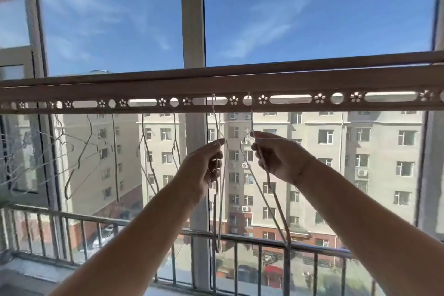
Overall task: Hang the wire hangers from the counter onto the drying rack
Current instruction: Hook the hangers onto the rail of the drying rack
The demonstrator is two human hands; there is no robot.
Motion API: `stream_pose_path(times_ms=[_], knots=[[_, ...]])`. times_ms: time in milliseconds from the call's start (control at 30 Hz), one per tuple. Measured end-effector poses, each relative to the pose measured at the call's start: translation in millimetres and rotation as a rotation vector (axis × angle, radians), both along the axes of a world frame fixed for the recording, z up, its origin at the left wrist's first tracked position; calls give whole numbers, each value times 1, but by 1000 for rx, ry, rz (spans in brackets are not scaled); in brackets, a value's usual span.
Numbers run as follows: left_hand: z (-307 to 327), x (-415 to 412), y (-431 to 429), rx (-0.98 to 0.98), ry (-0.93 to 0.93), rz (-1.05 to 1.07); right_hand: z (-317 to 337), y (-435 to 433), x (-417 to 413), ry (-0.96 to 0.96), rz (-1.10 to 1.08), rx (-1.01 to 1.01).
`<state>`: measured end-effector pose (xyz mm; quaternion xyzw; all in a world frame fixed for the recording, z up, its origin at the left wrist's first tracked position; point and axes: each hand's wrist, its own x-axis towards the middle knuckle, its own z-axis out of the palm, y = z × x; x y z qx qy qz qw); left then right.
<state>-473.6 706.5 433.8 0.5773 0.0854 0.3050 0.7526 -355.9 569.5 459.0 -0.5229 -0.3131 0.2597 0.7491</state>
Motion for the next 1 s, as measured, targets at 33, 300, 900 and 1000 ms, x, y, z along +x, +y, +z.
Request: stream_pose_path(times_ms=[33,300,900,1000], knots=[[0,3,4,0,4,8,0,3,3,-5,-8,-9],[2,32,41,22,31,38,1,25,23,26,-33,-5],[-24,37,59,71,102,77,-21,41,41,71,-99,-34],[-37,23,63,63,117,61,-34,35,41,70,-136,-25]])
